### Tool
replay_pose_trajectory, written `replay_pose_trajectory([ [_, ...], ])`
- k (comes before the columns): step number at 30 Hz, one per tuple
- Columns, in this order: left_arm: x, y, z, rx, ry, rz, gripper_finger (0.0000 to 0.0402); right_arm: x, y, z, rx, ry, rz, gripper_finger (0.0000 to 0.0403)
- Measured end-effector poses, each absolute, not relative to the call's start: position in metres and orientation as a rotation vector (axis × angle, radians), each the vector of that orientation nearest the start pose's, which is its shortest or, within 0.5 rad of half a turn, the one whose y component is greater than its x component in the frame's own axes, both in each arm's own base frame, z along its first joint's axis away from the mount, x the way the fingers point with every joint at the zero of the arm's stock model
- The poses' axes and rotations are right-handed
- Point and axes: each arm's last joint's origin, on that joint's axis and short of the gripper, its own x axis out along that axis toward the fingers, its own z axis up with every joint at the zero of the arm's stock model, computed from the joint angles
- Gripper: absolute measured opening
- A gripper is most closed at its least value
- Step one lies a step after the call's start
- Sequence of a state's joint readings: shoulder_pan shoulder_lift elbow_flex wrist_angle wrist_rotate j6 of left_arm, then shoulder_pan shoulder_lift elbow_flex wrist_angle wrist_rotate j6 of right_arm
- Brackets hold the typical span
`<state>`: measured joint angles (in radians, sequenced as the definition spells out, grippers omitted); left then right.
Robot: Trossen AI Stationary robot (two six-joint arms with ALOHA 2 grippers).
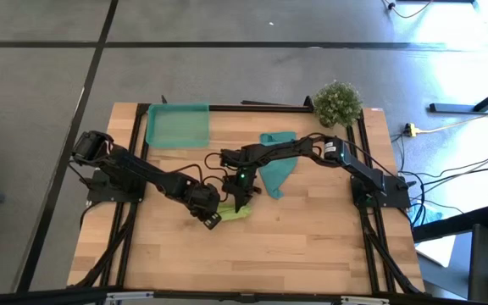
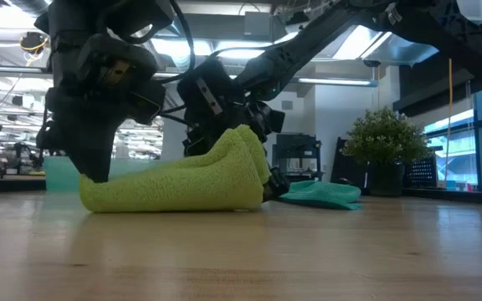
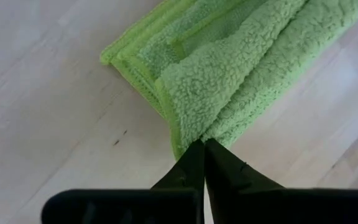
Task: Roll microfiber towels into tight, uniform cylinder then place into a basket
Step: Roll the green microfiber cloth
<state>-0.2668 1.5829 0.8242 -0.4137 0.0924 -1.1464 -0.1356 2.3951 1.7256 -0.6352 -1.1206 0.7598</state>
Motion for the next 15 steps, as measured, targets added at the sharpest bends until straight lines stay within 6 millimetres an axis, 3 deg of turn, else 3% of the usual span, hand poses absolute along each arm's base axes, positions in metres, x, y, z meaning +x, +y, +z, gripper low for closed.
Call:
replay_pose_trajectory([
  [6, 0.27, -0.076, 0.156, -0.92, 1.2, 0.353, 0.0, 0.463, -0.037, 0.099, 1.372, 1.427, 0.336, 0.0008],
  [15, 0.27, -0.078, 0.156, -0.85, 1.197, 0.319, 0.0, 0.466, -0.014, 0.096, 0.982, 1.37, 0.282, 0.0006],
])
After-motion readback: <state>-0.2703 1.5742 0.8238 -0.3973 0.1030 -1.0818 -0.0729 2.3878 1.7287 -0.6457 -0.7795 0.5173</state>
